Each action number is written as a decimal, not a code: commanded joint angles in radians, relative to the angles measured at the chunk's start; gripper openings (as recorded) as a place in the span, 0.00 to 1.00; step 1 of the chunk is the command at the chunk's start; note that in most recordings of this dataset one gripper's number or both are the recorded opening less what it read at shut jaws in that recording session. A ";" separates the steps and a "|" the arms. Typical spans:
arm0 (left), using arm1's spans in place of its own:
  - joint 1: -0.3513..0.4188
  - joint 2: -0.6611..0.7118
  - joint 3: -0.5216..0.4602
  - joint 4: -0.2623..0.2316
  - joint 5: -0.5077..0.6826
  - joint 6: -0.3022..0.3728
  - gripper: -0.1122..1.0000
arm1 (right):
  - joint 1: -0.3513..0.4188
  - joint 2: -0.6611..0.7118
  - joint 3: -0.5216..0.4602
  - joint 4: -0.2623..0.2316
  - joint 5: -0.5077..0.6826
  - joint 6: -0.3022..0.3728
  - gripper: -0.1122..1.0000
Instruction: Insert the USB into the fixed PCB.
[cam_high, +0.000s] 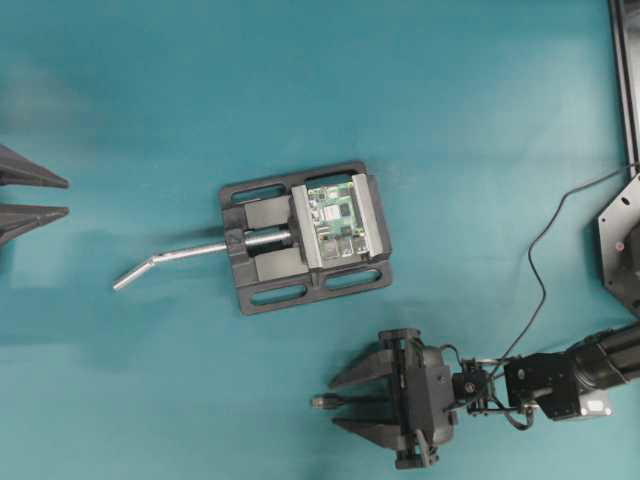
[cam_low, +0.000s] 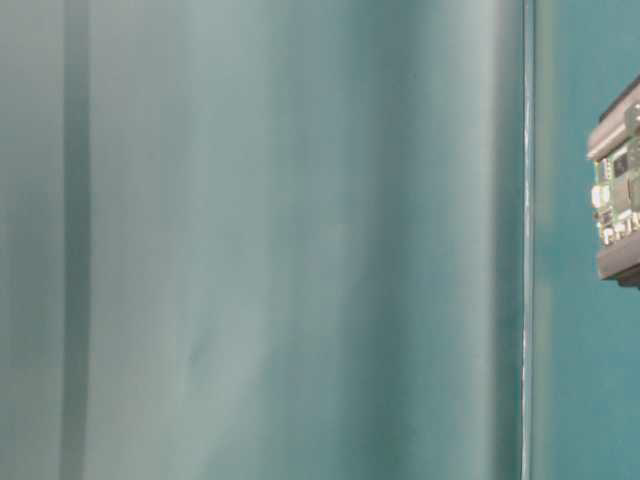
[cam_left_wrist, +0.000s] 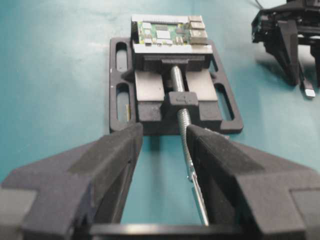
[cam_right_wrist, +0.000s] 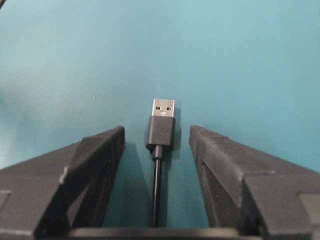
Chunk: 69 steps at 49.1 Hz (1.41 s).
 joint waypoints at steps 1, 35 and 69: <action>0.000 0.003 -0.011 0.005 0.008 -0.002 0.57 | 0.002 -0.012 0.000 0.005 -0.002 0.003 0.66; -0.002 -0.035 -0.014 0.005 0.072 -0.005 0.57 | 0.002 -0.012 0.018 0.038 0.008 0.008 0.38; 0.000 -0.035 -0.015 0.005 0.072 -0.005 0.57 | -0.009 -0.012 0.023 0.055 -0.002 0.008 0.29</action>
